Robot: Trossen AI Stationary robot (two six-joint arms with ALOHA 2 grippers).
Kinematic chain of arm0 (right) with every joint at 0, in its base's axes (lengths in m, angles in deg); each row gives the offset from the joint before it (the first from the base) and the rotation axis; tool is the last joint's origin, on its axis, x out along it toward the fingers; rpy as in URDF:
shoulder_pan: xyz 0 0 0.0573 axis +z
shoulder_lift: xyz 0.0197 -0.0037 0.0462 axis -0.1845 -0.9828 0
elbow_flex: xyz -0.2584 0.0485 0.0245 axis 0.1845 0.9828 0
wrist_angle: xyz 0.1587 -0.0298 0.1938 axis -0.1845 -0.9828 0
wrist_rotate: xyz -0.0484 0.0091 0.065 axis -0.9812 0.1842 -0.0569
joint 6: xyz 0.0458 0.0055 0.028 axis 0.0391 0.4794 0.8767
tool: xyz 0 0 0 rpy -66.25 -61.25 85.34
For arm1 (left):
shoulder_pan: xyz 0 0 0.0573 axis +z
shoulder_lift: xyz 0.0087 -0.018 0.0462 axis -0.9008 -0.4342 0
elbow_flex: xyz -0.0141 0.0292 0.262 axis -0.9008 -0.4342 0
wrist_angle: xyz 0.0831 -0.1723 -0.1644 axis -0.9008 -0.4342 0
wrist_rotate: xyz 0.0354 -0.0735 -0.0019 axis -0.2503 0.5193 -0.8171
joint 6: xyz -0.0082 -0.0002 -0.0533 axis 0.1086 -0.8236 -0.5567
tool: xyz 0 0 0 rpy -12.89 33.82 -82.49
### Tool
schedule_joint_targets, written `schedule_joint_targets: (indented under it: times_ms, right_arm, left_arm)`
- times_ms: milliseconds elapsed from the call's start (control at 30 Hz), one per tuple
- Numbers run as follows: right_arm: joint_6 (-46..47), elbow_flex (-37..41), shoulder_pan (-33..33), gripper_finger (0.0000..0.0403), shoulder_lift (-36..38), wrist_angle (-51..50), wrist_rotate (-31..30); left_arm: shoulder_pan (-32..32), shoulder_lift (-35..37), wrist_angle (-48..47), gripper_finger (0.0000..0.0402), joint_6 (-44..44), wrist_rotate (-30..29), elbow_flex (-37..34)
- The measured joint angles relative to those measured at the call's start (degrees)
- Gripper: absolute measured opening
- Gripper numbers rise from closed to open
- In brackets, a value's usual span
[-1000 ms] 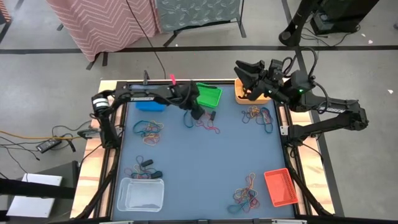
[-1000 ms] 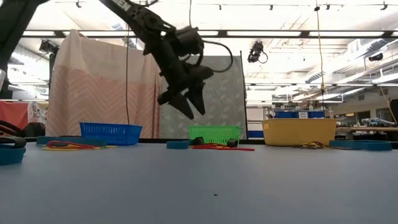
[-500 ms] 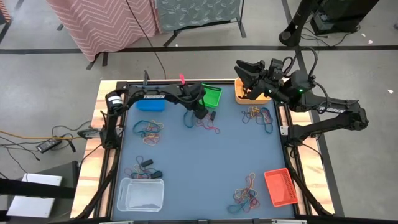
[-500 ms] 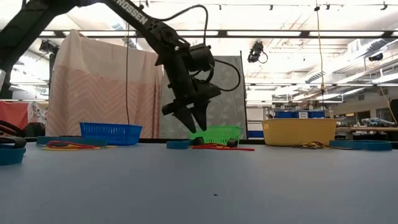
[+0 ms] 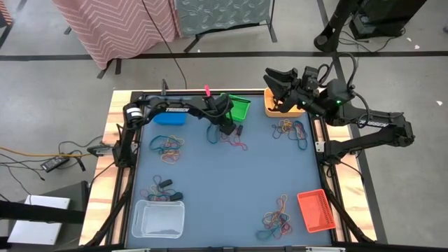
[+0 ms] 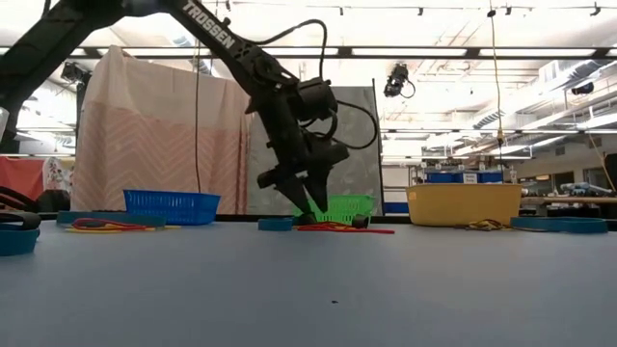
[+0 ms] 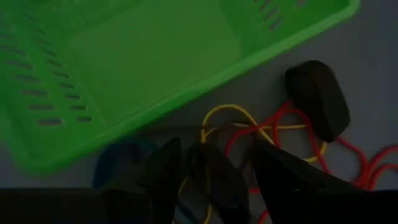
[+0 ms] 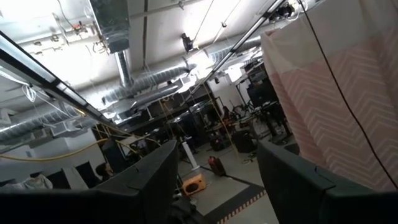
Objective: Sort rubber bands into baskets
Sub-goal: Put the black rubber band into the yellow bin
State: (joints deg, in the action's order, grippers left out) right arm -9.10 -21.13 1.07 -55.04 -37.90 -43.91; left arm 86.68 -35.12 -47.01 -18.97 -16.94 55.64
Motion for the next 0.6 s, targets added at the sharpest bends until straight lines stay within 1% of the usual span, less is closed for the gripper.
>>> schedule_joint_targets:
  times_ms: [67,267,400,500,600]
  right_arm:
    - [0.0,0.0,0.0,0.0231,0.0,-0.11,0.0]
    - [0.0,0.0,0.0,0.0231,0.0,-0.27,0.0]
    - [0.0,0.0,0.0,0.0231,-0.02,-0.64,0.0]
    - [0.0,-0.01,0.0,0.0231,-0.01,-1.03,0.0]
    - [0.0,0.0,0.0,0.0231,-0.02,-1.17,0.0]
  left_arm:
    - [0.0,-0.42,-1.58,0.0197,0.03,0.0,-0.09]
    - [-0.02,-1.35,0.53,0.0197,0.02,0.0,-0.04]
    - [-0.02,-1.39,0.18,0.0195,0.07,0.0,-0.07]
    - [-0.02,-1.39,0.11,0.0175,0.28,0.0,-0.07]
    - [-0.04,-1.39,0.18,0.0133,0.4,-0.01,-0.07]
